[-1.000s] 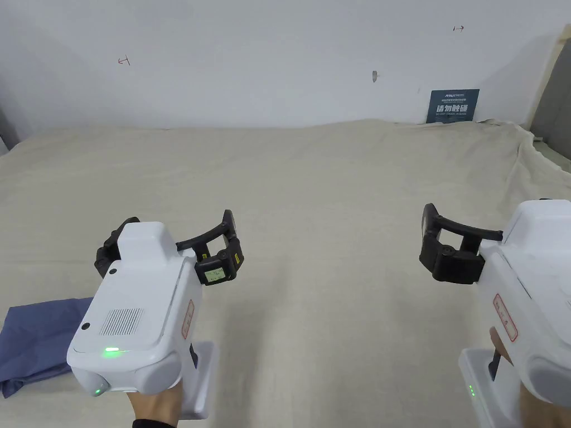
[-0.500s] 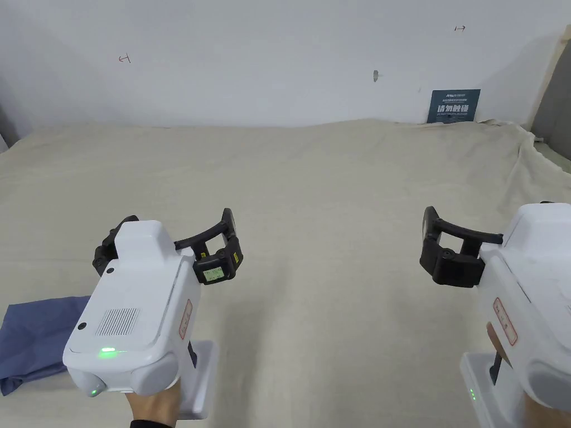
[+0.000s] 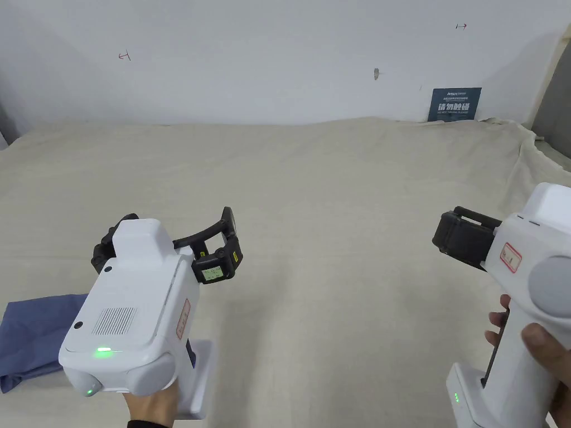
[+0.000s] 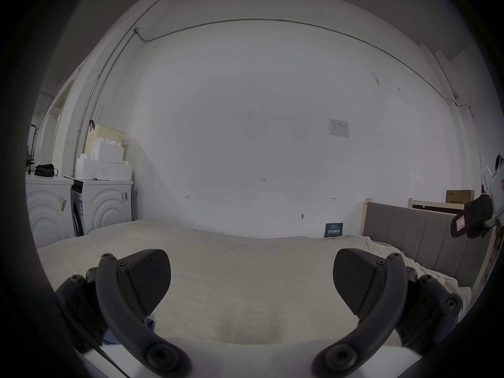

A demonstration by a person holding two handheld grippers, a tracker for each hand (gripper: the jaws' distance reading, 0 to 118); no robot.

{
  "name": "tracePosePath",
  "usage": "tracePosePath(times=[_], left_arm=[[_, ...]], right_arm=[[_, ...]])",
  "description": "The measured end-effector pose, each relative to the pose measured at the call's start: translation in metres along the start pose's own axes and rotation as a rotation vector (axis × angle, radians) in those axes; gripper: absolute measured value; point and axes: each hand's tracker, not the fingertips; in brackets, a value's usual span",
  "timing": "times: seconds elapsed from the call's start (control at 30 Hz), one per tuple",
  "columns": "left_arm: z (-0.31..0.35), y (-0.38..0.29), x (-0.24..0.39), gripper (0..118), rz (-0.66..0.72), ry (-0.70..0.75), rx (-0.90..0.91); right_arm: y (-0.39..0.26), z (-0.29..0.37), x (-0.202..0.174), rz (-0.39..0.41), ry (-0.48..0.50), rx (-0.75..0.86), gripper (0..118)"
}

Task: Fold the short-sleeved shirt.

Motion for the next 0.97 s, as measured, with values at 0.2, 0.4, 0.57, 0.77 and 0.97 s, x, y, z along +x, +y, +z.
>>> tracePosePath(times=[0.2, 0.4, 0.57, 0.77, 0.97], left_arm=[[0.0, 0.0, 0.001, 118, -0.006, -0.005, 0.001], [0.0, 0.002, 0.001, 118, -0.001, -0.004, 0.007], [0.002, 0.002, 0.0, 118, -0.003, -0.004, 0.007], [0.002, 0.002, 0.0, 118, -0.002, -0.004, 0.009], [0.002, 0.002, 0.001, 118, -0.008, -0.006, 0.01]], right_arm=[[0.004, -0.001, 0.003, -0.031, 0.049, -0.042, 117], [0.003, 0.003, -0.001, 0.001, 0.016, 0.014, 117], [0.002, 0.004, -0.005, 0.024, -0.009, 0.05, 117], [-0.001, 0.0, -0.006, 0.057, 0.001, 0.084, 117], [-0.008, -0.003, -0.003, 0.082, 0.097, 0.179, 117]])
